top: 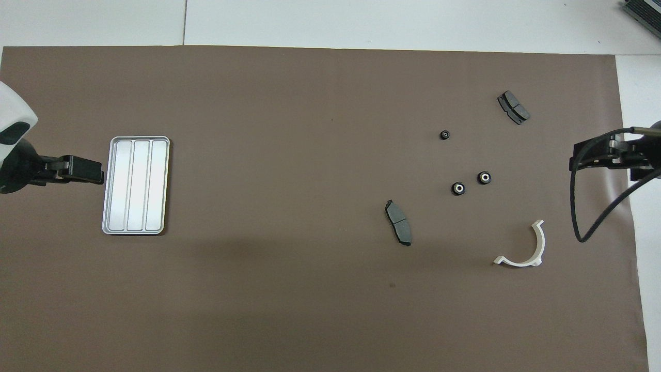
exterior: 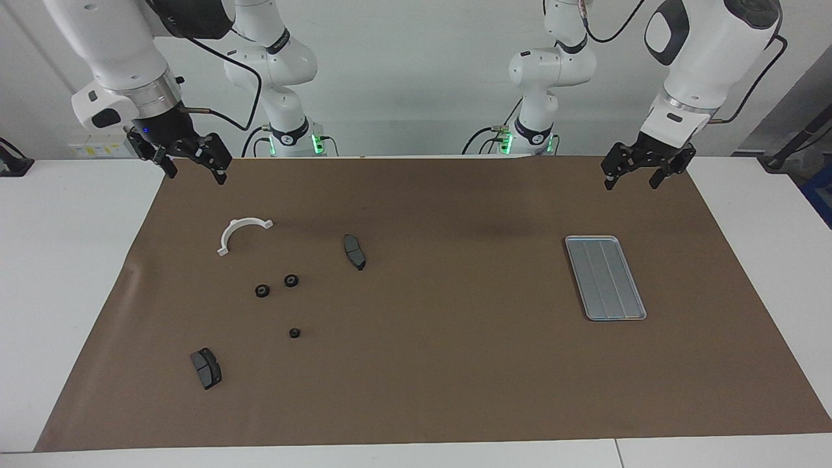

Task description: Pick bearing gear from pile to tray

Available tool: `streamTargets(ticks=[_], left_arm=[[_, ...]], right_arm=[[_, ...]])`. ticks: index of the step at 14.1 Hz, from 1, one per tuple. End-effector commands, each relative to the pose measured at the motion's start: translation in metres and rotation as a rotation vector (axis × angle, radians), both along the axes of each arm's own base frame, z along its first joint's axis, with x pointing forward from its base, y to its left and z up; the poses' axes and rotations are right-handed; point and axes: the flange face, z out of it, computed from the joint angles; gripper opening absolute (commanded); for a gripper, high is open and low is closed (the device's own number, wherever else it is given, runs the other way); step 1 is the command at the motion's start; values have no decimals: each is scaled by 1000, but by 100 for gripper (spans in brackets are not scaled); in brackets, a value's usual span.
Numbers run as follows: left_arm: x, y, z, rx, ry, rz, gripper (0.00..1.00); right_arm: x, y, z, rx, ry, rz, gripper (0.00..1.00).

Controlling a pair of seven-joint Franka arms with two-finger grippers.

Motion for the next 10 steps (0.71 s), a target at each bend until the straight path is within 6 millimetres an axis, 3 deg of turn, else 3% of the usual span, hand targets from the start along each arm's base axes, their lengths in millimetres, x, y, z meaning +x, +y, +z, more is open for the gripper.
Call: streamTargets(ticks=[1,7,10], left_arm=[[-7,2,0,-10,-6,5,100],[-7,2,1,-11,-8,5,100],[-7,2,1,-11,-8,5,100]], right_arm=[[-6,-3,0,2,-6,17,100],[-8,-2,-12,6,-37,42,100],[10,11,-27,1,-85,65,100]])
